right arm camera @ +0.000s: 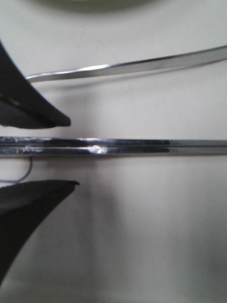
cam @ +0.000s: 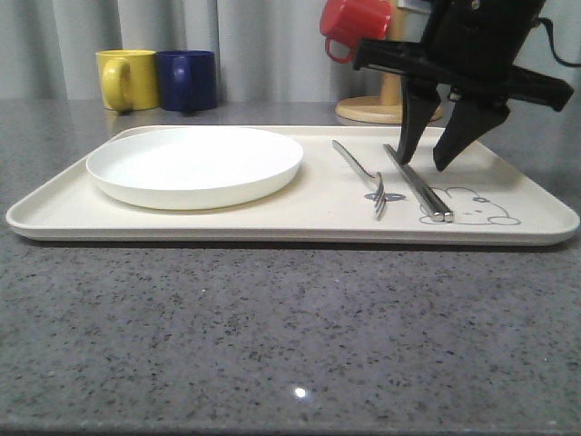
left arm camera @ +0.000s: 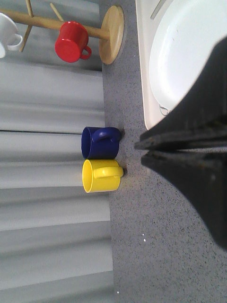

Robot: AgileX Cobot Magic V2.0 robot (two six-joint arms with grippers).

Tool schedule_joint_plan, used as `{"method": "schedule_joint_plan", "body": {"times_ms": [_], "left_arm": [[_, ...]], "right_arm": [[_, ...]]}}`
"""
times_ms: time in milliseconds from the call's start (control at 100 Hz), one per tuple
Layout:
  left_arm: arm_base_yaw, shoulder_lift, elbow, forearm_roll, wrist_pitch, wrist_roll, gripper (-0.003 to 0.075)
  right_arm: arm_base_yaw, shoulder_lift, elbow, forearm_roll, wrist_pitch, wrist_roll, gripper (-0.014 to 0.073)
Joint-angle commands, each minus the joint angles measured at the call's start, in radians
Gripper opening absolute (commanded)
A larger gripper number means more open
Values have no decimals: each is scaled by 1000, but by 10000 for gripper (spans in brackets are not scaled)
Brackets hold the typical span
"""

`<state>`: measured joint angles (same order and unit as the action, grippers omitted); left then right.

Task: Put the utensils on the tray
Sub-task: 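Lower the chopsticks onto the tray beside the fork, release, then grasp the steel spoon with the right gripper and lift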

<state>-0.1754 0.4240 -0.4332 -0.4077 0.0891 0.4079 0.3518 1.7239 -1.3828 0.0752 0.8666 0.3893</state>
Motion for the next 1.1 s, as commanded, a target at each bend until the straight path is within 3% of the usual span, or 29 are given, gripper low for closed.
{"method": "schedule_joint_plan", "body": {"times_ms": [0, 630, 1090], "left_arm": [[-4, 5, -26, -11, -62, 0, -18], [-4, 5, -26, -11, -62, 0, -18], [-4, 5, -26, -11, -62, 0, -18]], "right_arm": [[-25, -90, -46, -49, 5, -28, 290], [-430, -192, -41, -63, 181, -436, 290], [-510, -82, -33, -63, 173, -496, 290]]}}
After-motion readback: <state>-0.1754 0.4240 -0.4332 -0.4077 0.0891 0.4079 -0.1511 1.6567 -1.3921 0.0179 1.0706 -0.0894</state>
